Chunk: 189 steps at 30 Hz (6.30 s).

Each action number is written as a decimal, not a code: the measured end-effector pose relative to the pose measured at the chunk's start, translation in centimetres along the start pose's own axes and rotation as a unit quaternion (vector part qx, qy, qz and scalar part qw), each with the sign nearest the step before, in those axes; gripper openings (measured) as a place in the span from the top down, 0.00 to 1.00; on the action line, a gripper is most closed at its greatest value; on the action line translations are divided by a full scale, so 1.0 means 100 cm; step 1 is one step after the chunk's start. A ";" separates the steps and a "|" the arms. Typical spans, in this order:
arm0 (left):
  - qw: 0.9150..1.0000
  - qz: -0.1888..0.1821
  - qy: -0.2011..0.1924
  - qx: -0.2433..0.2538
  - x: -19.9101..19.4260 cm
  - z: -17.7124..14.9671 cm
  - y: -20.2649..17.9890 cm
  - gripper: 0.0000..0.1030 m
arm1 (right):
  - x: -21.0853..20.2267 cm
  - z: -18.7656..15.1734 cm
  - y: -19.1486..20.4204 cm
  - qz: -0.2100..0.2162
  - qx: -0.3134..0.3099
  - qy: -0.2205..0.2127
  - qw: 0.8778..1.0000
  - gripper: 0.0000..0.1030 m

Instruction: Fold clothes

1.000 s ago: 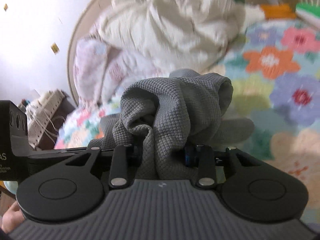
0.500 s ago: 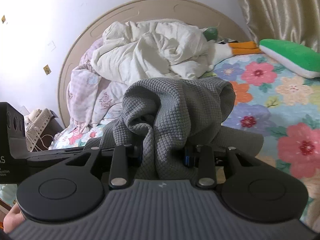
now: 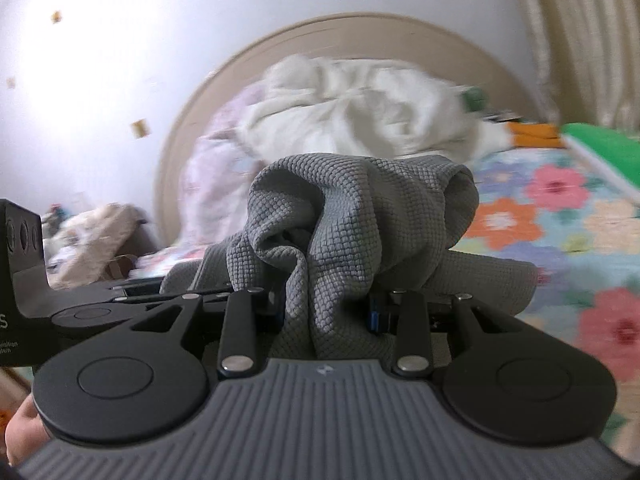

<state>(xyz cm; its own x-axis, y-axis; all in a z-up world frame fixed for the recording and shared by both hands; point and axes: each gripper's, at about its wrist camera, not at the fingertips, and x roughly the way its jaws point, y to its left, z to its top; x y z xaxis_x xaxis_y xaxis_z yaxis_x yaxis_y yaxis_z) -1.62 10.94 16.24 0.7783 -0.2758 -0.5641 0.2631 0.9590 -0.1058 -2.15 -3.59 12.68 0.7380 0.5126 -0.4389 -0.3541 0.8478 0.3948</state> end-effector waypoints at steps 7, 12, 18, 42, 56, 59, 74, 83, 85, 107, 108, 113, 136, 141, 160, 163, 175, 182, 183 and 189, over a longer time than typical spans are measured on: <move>0.992 0.125 -0.010 0.015 -0.072 -0.004 0.078 0.78 | 0.063 0.002 0.077 0.151 0.001 0.042 0.988 0.67; 0.984 0.173 -0.007 -0.039 -0.087 -0.009 0.158 0.72 | 0.131 -0.008 0.099 0.110 -0.014 0.065 0.992 0.73; 0.976 0.183 0.006 -0.119 -0.053 -0.044 0.249 0.73 | 0.185 -0.029 0.066 -0.009 -0.030 0.056 0.998 0.81; 0.940 0.145 0.147 -0.272 0.057 -0.168 0.335 0.19 | 0.208 -0.121 -0.005 -0.023 0.143 0.221 0.964 0.18; 0.975 0.142 0.013 -0.169 -0.009 -0.075 0.280 0.91 | 0.150 -0.027 0.041 -0.024 0.026 0.081 0.996 0.87; 0.979 0.142 -0.052 -0.140 -0.066 -0.056 0.246 0.91 | 0.103 0.001 0.066 -0.012 -0.019 0.053 0.998 0.87; 0.933 0.081 0.198 -0.289 -0.137 -0.213 0.251 0.80 | 0.080 -0.129 0.038 0.005 0.039 0.390 0.920 0.68; 0.949 0.139 0.034 -0.282 -0.152 -0.141 0.294 0.00 | 0.144 -0.038 0.049 -0.045 -0.115 0.185 0.975 0.35; 0.952 0.167 0.049 -0.250 -0.096 -0.121 0.313 0.00 | 0.186 -0.041 0.052 -0.031 -0.159 0.187 0.969 0.35; 0.961 0.163 0.215 -0.063 0.143 -0.140 0.346 0.95 | 0.357 -0.081 0.034 -0.010 -0.173 0.261 0.950 0.94; 0.964 0.168 0.198 -0.065 0.140 -0.131 0.343 0.95 | 0.346 -0.072 0.034 -0.020 -0.169 0.233 0.957 0.94; 0.973 0.191 0.111 -0.072 0.121 -0.088 0.328 0.95 | 0.283 -0.017 0.016 -0.051 -0.125 0.114 0.984 0.95; 0.947 0.276 0.098 -0.129 0.139 -0.076 0.360 0.09 | 0.174 -0.029 -0.169 -0.197 0.103 0.174 0.959 0.48; 0.907 0.367 0.206 -0.025 0.094 -0.115 0.353 0.05 | 0.134 -0.063 -0.140 -0.124 0.145 0.236 0.953 0.36; 0.959 0.140 0.213 -0.123 0.103 -0.175 0.298 0.85 | 0.118 -0.120 -0.025 -0.097 0.079 0.229 0.965 0.96; 0.962 0.187 0.186 -0.071 0.050 -0.160 0.284 1.00 | 0.085 -0.095 -0.003 -0.111 0.002 0.205 0.972 0.96; 0.964 0.182 0.191 -0.038 -0.025 -0.169 0.267 0.40 | 0.096 -0.131 -0.041 -0.129 0.078 0.319 0.936 0.90; 0.962 0.139 0.156 0.175 0.073 -0.156 0.177 0.00 | 0.076 -0.133 -0.042 -0.115 0.104 0.297 0.942 0.37; 0.956 0.140 0.172 0.194 0.088 -0.162 0.172 0.00 | 0.074 -0.137 -0.040 -0.108 0.104 0.303 0.941 0.31; 0.958 0.071 0.244 0.130 0.119 -0.190 0.189 0.93 | 0.095 -0.167 -0.037 -0.097 0.099 0.320 0.937 0.56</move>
<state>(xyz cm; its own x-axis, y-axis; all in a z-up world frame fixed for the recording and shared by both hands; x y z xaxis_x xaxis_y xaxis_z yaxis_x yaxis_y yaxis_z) 1.78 27.08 -7.99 0.4743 -0.0184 -0.8802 0.3567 0.9181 0.1730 -3.46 0.41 -6.42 0.2594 0.3824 -0.8868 -0.0893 0.9238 0.3723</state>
